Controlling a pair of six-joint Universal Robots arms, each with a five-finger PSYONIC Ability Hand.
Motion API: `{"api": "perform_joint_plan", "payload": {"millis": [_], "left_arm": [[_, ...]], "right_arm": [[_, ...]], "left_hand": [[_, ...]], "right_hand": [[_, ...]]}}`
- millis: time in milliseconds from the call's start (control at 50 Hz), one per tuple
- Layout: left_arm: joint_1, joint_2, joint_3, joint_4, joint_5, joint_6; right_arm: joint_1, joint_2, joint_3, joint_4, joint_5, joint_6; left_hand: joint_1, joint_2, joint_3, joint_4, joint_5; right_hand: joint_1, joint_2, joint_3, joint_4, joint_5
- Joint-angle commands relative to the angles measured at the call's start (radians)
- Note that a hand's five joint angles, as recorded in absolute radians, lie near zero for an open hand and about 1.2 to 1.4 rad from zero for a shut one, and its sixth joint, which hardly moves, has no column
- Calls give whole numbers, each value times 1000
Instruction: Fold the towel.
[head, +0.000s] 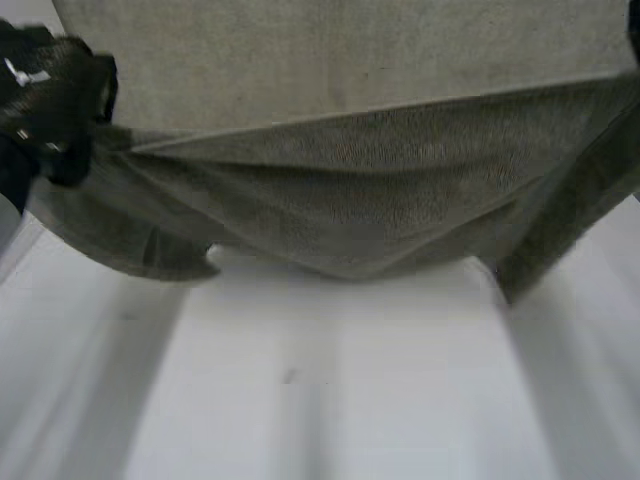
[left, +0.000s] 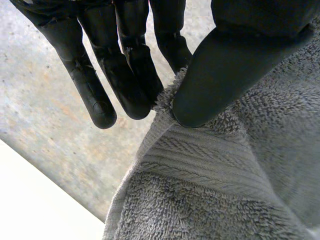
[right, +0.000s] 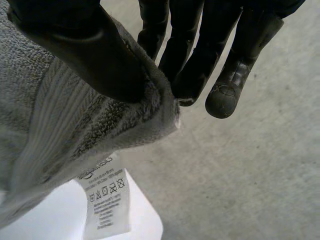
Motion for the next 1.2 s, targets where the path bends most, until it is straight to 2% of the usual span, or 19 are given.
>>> {"api": "perform_joint_plan", "payload": {"millis": [20,140,180,200,240,260,360,400,420,460,500,620,660,780,840,920,960,1060,1200], "left_arm": [[4,-20,137,-158,2,-4],[10,-214,201,-191,2,-3],[9,-331,242,-187,2,-1],[9,-332,243,-187,2,-1],[7,-396,278,-185,2,-1],[7,-460,328,-184,2,-1],[9,-631,539,-174,-1,-6],[7,-675,626,-159,-3,-9],[7,-710,711,-132,-4,-15],[7,-734,795,-93,-6,-24],[7,-747,920,14,-18,-64],[9,-701,959,145,-46,-188],[12,-657,936,177,-64,-245],[24,-620,818,172,-61,-269],[36,-574,613,177,-49,-266],[39,-571,471,189,-38,-265],[39,-585,348,213,-12,-265],[39,-664,193,310,31,-260],[39,-802,88,384,48,-247]], "right_arm": [[4,161,-139,181,-4,-41],[29,275,-134,192,1,-77],[70,374,-160,184,11,-84],[70,374,-160,184,11,-84],[107,487,-238,143,24,-74],[107,488,-238,143,24,-74],[158,644,-393,9,88,-70],[167,718,-514,-117,146,-68],[167,718,-514,-118,146,-68],[170,740,-591,-261,174,-58],[172,735,-609,-337,182,-39],[158,622,-565,-533,185,109],[158,593,-533,-550,174,132],[158,546,-407,-520,154,145],[158,545,-319,-482,116,143],[156,556,-232,-478,74,134],[158,581,-139,-483,38,99],[158,676,-22,-504,25,7],[159,806,88,-541,33,-85]], "left_hand": [[205,178,179,177,194],[205,178,179,177,194],[205,178,179,177,194],[205,178,179,177,194],[205,178,179,177,194],[205,178,179,177,194],[205,178,179,177,194],[205,178,179,177,194],[205,178,179,177,194],[205,178,179,177,194],[205,178,179,177,194],[205,178,179,177,194],[205,178,179,177,194],[205,178,179,177,194],[205,178,179,177,194],[205,178,179,177,194],[205,178,179,177,194],[205,178,179,177,194],[205,178,179,177,194]], "right_hand": [[76,66,65,57,59],[76,66,65,57,59],[76,66,65,57,59],[76,66,65,57,59],[76,66,65,57,59],[76,66,65,57,59],[76,66,65,57,59],[76,66,65,57,59],[76,66,65,57,59],[76,66,65,57,59],[76,66,65,57,59],[76,66,65,57,59],[76,66,65,57,59],[76,66,65,57,59],[76,66,65,57,59],[76,66,65,57,59],[76,66,65,57,59],[76,66,65,57,59],[76,66,65,57,59]]}}
